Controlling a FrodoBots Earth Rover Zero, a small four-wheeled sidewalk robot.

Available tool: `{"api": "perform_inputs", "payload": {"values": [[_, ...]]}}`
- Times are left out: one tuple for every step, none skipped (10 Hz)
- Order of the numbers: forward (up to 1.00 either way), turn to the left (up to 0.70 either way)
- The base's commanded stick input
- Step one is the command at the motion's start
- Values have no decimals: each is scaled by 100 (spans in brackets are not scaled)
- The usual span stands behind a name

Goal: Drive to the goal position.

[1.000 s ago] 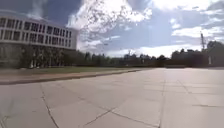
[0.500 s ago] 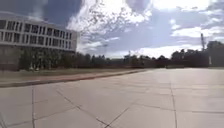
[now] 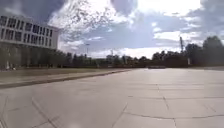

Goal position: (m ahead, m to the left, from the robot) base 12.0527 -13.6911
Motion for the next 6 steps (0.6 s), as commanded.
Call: {"api": "perform_inputs", "payload": {"values": [[70,-36],[70,-36],[70,-36],[70,-36],[70,-36],[70,-36]]}}
